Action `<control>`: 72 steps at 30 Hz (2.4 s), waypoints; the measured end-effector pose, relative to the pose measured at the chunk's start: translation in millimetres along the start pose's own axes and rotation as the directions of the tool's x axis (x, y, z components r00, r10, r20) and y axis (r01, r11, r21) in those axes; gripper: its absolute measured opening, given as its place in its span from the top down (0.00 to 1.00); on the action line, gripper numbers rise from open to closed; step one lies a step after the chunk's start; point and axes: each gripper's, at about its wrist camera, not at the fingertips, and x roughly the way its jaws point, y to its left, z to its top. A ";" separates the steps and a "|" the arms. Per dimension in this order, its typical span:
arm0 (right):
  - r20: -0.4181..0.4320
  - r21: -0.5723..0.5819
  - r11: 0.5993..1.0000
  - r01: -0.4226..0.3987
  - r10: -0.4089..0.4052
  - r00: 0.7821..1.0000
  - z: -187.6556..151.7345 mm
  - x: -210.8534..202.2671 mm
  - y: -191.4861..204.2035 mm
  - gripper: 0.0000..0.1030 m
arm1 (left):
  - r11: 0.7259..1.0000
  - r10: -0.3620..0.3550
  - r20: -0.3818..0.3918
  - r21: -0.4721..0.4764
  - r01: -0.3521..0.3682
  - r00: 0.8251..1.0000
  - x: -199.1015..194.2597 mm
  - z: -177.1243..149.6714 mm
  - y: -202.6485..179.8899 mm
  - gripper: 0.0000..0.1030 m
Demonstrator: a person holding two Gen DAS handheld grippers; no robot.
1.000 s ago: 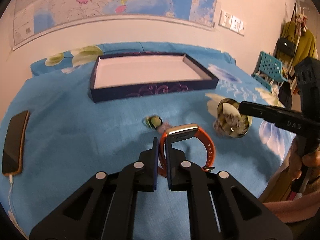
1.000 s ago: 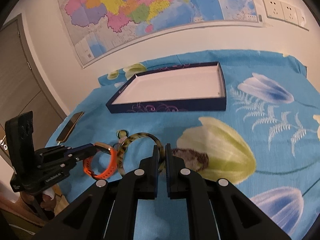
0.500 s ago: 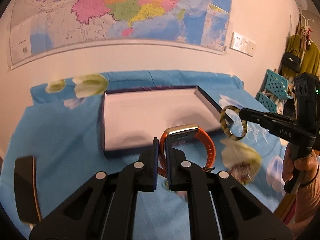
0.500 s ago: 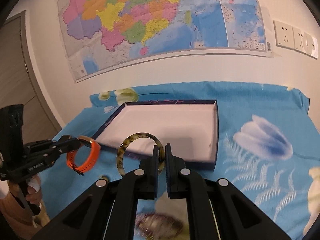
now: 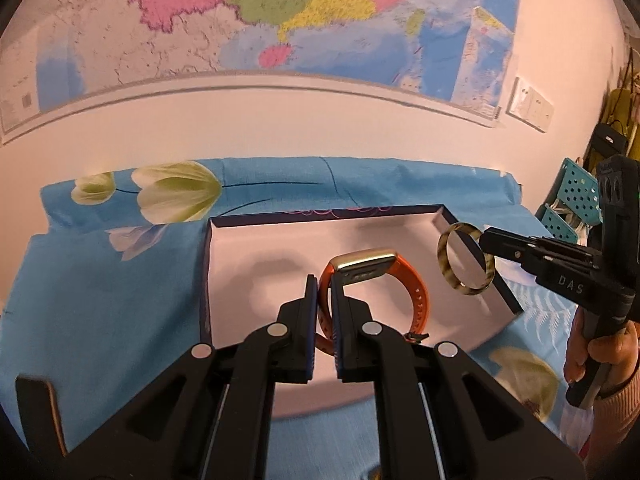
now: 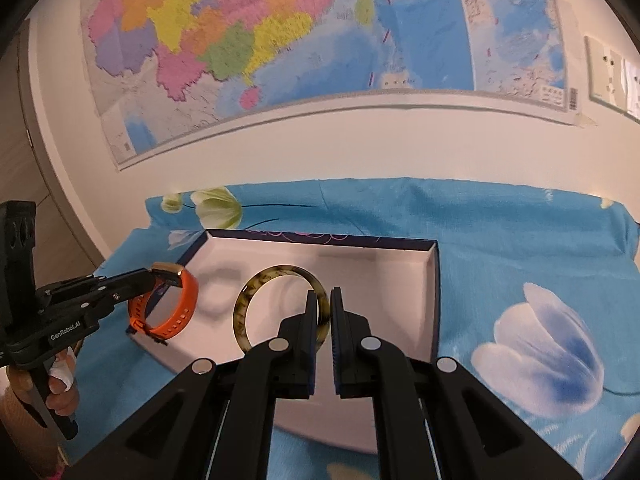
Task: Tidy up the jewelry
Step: 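Carry the watch with the left tool while the right tool carries the bangle into the navy box, then open the right tool to drop the bangle while the left tool releases the watch in the box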
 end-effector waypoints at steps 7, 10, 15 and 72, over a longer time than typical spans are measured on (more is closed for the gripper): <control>-0.066 0.015 1.000 0.021 -0.020 0.998 11.2 41.4 -6.7 0.95 | 1.000 0.018 -0.060 -0.016 -0.019 0.998 41.6 14.1 8.7 0.93; -0.077 0.015 0.999 0.032 -0.031 0.997 14.7 51.2 -9.0 1.00 | 0.999 0.027 -0.075 -0.018 -0.028 0.997 54.6 19.0 10.3 0.93; -0.103 0.024 0.999 0.048 -0.046 0.994 22.4 65.7 -12.2 1.00 | 0.999 0.034 -0.103 -0.015 -0.036 0.994 73.0 26.2 11.1 0.93; -0.134 -0.133 0.984 -0.117 0.099 0.986 -62.0 -43.1 11.3 0.57 | 0.994 0.004 -0.017 0.107 -0.002 1.000 -0.1 -14.0 -8.3 0.58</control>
